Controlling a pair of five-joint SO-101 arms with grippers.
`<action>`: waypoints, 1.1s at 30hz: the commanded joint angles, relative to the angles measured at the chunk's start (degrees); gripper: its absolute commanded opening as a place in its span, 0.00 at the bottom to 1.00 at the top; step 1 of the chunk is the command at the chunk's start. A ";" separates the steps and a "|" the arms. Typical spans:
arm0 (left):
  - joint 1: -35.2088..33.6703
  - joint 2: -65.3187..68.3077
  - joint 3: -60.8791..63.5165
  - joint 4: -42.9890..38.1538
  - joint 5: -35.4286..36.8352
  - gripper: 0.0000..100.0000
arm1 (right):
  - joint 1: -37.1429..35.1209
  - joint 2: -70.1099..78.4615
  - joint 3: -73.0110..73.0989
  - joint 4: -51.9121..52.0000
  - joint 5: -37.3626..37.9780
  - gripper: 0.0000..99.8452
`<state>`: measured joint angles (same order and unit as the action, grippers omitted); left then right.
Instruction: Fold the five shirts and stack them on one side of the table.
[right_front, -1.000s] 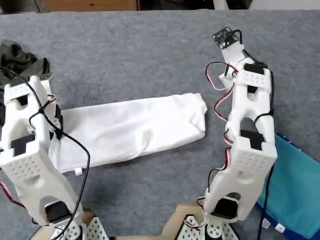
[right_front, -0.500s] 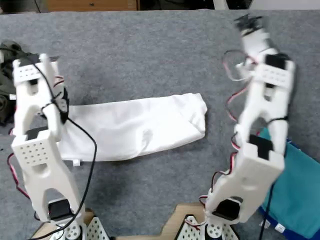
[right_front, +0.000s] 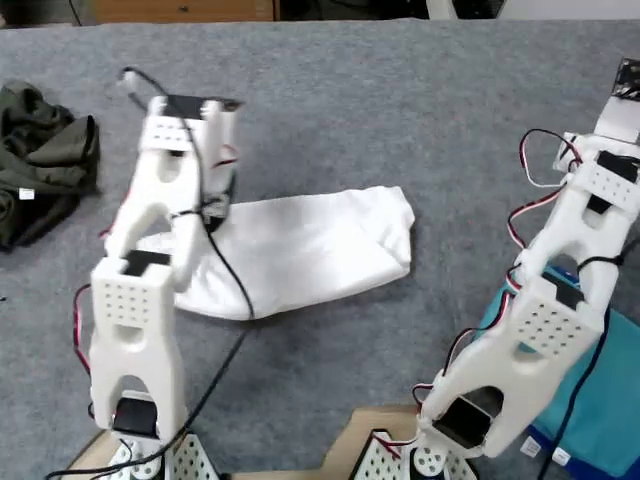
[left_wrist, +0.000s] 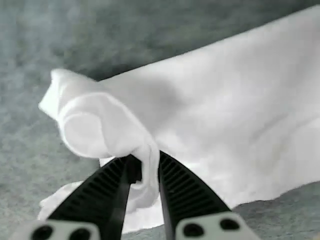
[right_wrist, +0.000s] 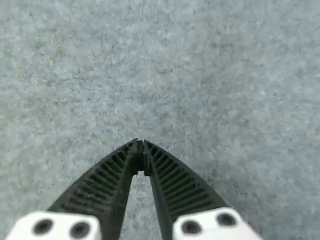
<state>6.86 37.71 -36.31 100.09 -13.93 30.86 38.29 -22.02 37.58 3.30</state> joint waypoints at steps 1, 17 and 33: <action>6.59 -4.62 -5.89 0.79 0.88 0.02 | 0.92 1.54 -4.53 -0.97 -0.26 0.01; 25.67 -4.26 -16.70 0.79 8.53 0.02 | 1.01 5.93 -10.07 -0.44 -0.26 0.01; 34.11 10.24 -28.13 -5.98 18.46 0.02 | 1.01 5.93 -9.98 -0.44 -0.26 0.01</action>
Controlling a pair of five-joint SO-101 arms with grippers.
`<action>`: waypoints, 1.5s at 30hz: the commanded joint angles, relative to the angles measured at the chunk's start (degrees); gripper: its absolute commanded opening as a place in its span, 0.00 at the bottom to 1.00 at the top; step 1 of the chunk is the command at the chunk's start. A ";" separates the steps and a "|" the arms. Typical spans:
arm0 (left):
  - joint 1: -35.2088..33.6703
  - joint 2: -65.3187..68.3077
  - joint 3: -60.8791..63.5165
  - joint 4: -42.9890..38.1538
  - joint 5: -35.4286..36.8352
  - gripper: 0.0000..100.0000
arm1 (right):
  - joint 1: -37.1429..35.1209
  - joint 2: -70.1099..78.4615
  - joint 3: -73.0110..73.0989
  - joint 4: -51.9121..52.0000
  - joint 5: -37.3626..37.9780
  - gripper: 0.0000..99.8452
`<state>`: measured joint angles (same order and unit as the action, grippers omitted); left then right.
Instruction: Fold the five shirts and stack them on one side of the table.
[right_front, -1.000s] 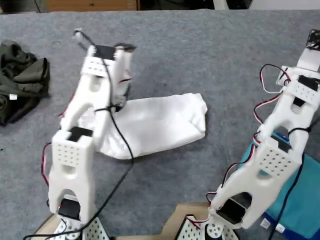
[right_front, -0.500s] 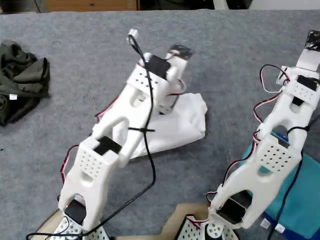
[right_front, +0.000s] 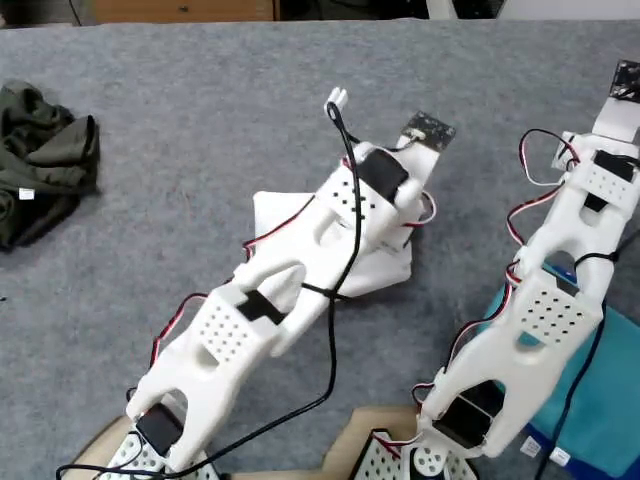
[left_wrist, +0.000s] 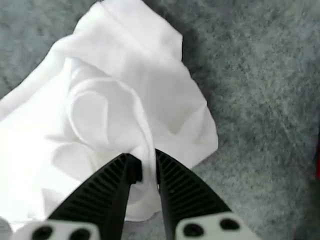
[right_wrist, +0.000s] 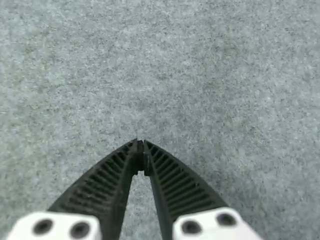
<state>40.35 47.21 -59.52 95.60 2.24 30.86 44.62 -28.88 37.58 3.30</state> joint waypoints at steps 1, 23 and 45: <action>0.62 1.98 -6.33 -1.85 2.99 0.02 | 1.01 -0.40 -3.12 -0.44 -0.26 0.01; -14.51 10.77 -33.05 5.19 16.00 0.19 | -0.31 -0.13 -6.64 6.42 3.08 0.01; -8.44 12.44 -22.86 5.19 16.00 0.02 | -0.31 -0.13 -6.73 6.33 3.16 0.01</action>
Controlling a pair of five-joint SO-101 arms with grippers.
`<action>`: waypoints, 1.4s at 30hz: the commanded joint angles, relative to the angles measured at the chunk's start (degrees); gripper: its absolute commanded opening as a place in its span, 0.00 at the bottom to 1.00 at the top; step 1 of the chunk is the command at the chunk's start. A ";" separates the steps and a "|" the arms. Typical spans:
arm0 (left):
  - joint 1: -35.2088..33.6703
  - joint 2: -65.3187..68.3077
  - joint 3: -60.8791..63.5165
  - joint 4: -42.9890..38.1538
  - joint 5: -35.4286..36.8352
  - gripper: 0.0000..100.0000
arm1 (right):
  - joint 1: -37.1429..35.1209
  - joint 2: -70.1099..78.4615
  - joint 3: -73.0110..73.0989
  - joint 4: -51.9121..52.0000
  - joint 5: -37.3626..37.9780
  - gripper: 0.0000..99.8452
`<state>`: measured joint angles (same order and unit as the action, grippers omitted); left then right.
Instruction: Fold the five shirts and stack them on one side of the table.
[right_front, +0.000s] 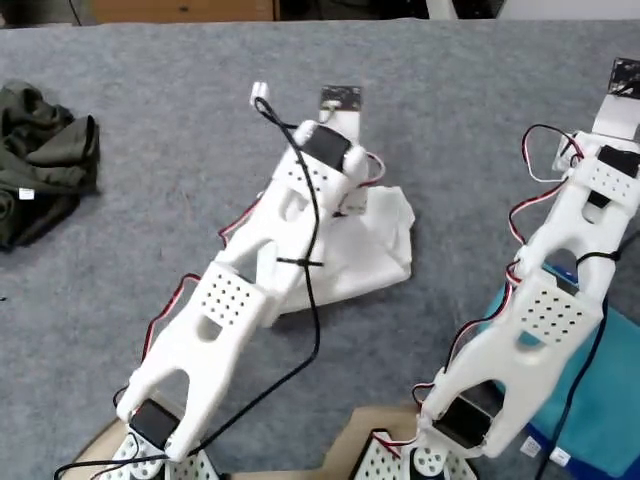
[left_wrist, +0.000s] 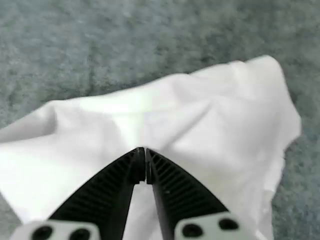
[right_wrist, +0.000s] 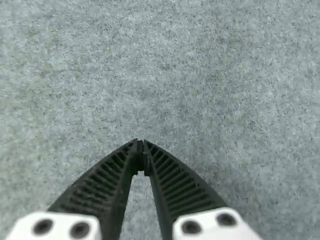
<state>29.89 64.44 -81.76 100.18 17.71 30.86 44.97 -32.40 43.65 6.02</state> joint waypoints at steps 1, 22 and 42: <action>2.46 -5.49 -0.62 0.62 0.53 0.02 | -0.31 -0.48 -3.21 0.26 0.44 0.01; 13.80 -8.04 11.87 0.70 0.53 0.02 | -0.04 0.40 -3.56 -1.41 0.44 0.01; 7.47 -16.66 7.82 0.44 0.62 0.02 | 0.92 4.18 -8.75 -0.79 -0.18 0.01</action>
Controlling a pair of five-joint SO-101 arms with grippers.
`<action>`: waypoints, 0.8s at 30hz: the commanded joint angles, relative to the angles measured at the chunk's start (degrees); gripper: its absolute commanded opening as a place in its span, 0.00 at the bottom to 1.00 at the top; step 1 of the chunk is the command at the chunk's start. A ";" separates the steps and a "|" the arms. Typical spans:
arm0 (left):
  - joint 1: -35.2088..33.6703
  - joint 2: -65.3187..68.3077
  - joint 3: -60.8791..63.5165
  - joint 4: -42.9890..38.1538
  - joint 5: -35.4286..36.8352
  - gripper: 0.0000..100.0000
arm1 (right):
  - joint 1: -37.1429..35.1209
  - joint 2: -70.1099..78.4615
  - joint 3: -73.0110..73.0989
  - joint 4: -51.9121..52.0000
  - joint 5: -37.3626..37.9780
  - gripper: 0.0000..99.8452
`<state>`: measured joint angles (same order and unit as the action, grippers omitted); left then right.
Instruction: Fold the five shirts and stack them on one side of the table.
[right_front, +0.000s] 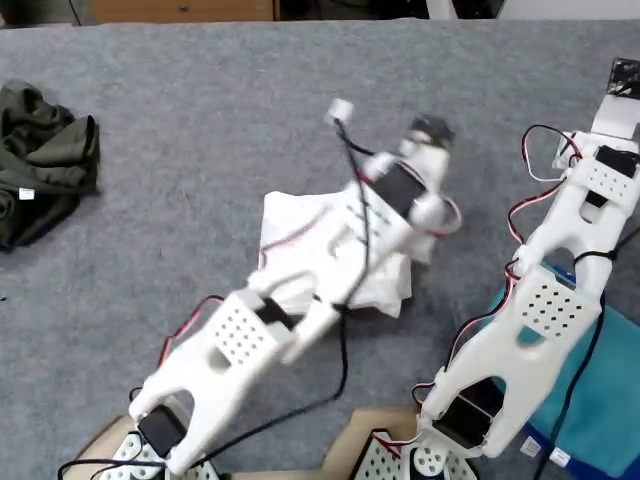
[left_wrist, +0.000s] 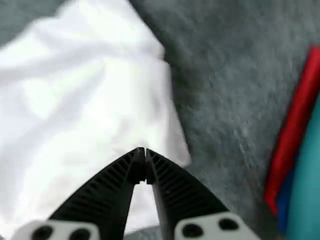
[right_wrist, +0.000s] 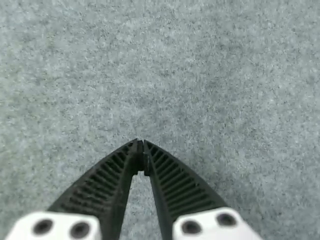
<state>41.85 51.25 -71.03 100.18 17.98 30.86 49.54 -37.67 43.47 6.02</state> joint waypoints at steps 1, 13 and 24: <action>-5.71 -2.51 -2.81 0.18 0.09 0.02 | 0.92 -0.40 -3.47 -0.62 -0.18 0.01; -18.73 12.70 -3.34 -3.25 -0.18 0.02 | 0.84 -0.40 -3.47 -0.62 -0.18 0.01; -23.30 13.32 -14.77 -3.25 -0.18 0.02 | 0.57 -0.40 -3.30 -0.62 0.09 0.01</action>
<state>17.67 65.85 -79.65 97.54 18.15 30.86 49.54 -37.67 43.47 6.02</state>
